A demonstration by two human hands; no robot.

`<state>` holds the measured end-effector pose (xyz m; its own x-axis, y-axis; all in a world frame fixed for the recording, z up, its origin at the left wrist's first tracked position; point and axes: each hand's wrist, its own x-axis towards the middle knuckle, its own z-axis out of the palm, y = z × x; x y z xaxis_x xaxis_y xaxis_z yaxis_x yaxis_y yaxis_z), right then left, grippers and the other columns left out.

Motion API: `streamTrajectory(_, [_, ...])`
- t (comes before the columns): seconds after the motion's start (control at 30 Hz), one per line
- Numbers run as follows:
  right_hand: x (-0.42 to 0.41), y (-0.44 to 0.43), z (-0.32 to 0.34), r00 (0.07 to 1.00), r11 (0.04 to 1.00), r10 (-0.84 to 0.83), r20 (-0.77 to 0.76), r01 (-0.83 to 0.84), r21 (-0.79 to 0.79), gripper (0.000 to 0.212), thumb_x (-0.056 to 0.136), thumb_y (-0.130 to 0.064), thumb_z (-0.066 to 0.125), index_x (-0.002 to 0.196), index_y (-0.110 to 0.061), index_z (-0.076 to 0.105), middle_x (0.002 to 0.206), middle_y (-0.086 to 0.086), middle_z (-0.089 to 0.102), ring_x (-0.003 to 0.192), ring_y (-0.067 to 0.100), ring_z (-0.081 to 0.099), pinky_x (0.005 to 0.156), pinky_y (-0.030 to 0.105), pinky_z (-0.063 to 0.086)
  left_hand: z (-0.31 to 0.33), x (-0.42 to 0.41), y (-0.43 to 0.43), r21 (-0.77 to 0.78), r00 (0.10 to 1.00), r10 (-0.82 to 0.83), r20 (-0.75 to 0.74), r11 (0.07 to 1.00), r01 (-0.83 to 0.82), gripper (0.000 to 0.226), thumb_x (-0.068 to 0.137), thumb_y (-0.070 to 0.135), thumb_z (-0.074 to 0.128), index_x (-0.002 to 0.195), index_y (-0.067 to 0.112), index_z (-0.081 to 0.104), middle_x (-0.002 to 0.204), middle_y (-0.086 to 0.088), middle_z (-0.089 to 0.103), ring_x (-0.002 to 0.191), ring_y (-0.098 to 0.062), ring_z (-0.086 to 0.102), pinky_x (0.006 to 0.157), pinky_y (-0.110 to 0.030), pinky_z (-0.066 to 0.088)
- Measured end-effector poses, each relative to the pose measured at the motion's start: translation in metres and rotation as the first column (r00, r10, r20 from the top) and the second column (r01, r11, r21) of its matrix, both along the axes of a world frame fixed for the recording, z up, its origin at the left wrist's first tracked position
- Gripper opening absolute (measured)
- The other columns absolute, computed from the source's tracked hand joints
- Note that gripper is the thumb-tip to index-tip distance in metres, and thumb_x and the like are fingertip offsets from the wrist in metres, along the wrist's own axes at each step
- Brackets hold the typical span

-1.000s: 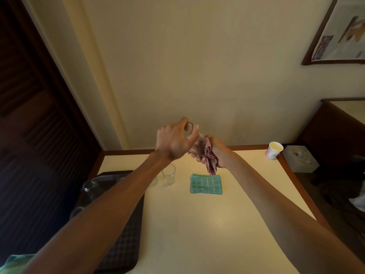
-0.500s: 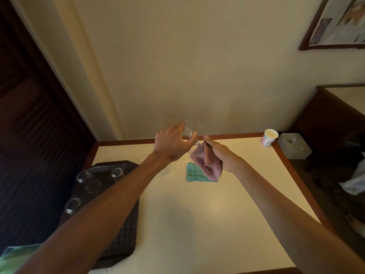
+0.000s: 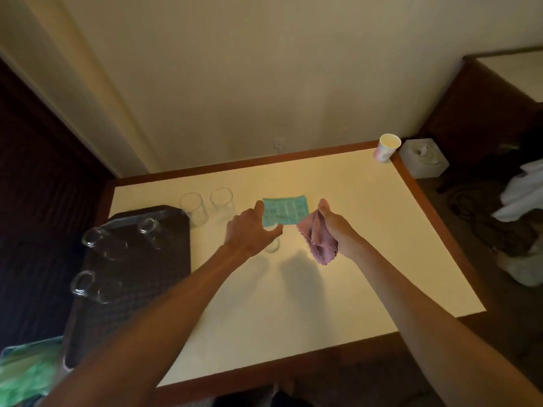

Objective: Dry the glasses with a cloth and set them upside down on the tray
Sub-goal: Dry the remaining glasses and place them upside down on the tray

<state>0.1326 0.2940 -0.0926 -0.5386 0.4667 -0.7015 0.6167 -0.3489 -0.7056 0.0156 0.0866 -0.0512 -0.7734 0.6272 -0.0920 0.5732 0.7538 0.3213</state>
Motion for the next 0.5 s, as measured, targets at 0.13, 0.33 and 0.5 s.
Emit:
streamTrajectory(0.13, [0.013, -0.025, 0.023, 0.999, 0.999, -0.027, 0.043, 0.026, 0.018, 0.074, 0.083, -0.079, 0.049, 0.099, -0.008, 0.067, 0.104, 0.016, 0.072, 0.098, 0.033, 0.069, 0.100, 0.044, 0.051, -0.032, 0.010, -0.004, -0.016, 0.994, -0.065, 0.089, 0.998, 0.066, 0.070, 0.086, 0.067, 0.064, 0.134, 0.018, 0.048, 0.117, -0.010, 0.068, 0.105, -0.033, 0.065, 0.085, -0.040, 0.051])
streamTrajectory(0.33, [0.020, -0.024, -0.008, 0.997, 0.997, -0.056, 0.045, 0.053, 0.051, 0.074, 0.073, -0.076, 0.058, 0.102, -0.008, 0.067, 0.105, 0.015, 0.073, 0.095, 0.033, 0.071, 0.098, 0.047, 0.054, -0.058, 0.019, -0.004, -0.041, 0.976, -0.121, 0.179, 0.991, 0.130, 0.069, 0.086, 0.061, 0.070, 0.139, 0.021, 0.048, 0.121, -0.012, 0.059, 0.120, -0.032, 0.054, 0.095, -0.041, 0.048])
streamTrajectory(0.5, [0.018, -0.021, -0.014, 0.999, 0.991, -0.052, -0.011, 0.053, 0.126, 0.049, 0.092, -0.057, 0.060, 0.085, -0.009, 0.063, 0.091, 0.010, 0.064, 0.080, 0.026, 0.061, 0.074, 0.032, 0.044, -0.067, 0.022, 0.000, -0.036, 0.975, -0.133, 0.177, 0.989, 0.142, 0.072, 0.087, 0.061, 0.070, 0.142, 0.021, 0.046, 0.124, -0.013, 0.056, 0.121, -0.032, 0.052, 0.097, -0.043, 0.049])
